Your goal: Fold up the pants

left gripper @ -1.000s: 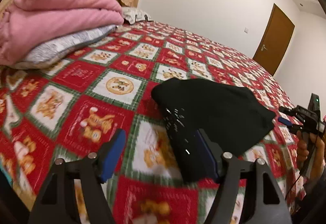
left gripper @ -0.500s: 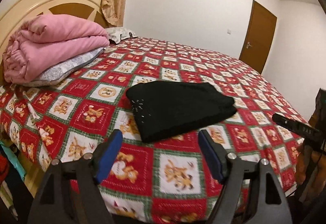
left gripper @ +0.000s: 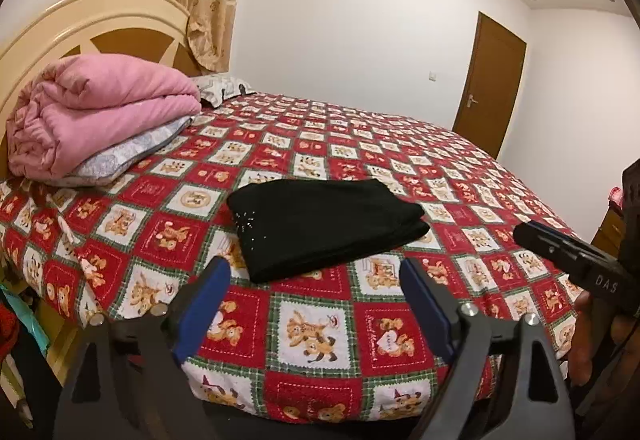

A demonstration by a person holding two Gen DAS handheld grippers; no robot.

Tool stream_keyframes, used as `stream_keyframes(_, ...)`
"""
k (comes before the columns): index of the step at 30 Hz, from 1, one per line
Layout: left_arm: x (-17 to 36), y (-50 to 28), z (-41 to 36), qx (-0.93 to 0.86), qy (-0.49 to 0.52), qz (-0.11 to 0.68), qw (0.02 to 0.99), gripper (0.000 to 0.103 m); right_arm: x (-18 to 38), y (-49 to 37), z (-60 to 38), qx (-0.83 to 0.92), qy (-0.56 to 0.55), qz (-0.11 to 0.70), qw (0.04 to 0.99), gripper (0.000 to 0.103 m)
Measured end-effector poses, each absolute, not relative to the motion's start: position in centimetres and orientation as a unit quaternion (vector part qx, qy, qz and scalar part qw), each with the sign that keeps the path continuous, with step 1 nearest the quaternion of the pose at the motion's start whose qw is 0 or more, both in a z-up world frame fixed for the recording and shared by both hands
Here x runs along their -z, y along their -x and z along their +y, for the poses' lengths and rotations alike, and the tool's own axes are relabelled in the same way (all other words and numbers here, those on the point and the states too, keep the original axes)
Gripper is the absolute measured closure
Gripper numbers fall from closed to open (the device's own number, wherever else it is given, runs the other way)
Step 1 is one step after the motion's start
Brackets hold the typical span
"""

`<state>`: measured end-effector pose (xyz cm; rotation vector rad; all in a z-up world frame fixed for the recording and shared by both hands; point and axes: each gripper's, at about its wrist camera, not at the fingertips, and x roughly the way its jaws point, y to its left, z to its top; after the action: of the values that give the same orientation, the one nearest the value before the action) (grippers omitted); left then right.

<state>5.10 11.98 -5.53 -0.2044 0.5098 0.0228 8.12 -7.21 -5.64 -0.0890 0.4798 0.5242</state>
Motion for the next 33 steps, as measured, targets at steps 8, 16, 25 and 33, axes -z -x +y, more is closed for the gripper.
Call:
stream_keyframes(8, 5.36, -4.96, 11.51, -0.010, 0.092, 0.249, 0.964, 0.014, 5.01, -7.89, -7.50, -0.250, 0.043, 0.227, 0.940, 0.042)
stream_keyframes(16, 5.37, -4.88, 11.44, -0.010, 0.090, 0.250, 0.964, 0.014, 4.90, -7.83, -7.59, -0.248, 0.045, 0.225, 0.941, 0.042)
stream_keyframes(25, 5.31, -4.89, 11.47, -0.011, 0.085, 0.247, 0.965, 0.010, 4.69, -7.69, -7.64, -0.245, 0.046, 0.223, 0.943, 0.042)
stream_keyframes(33, 5.30, -4.95, 11.69, -0.010, 0.083, 0.247, 0.965, 0.009, 4.68, -7.66, -7.61, -0.244, 0.047, 0.222, 0.943, 0.041)
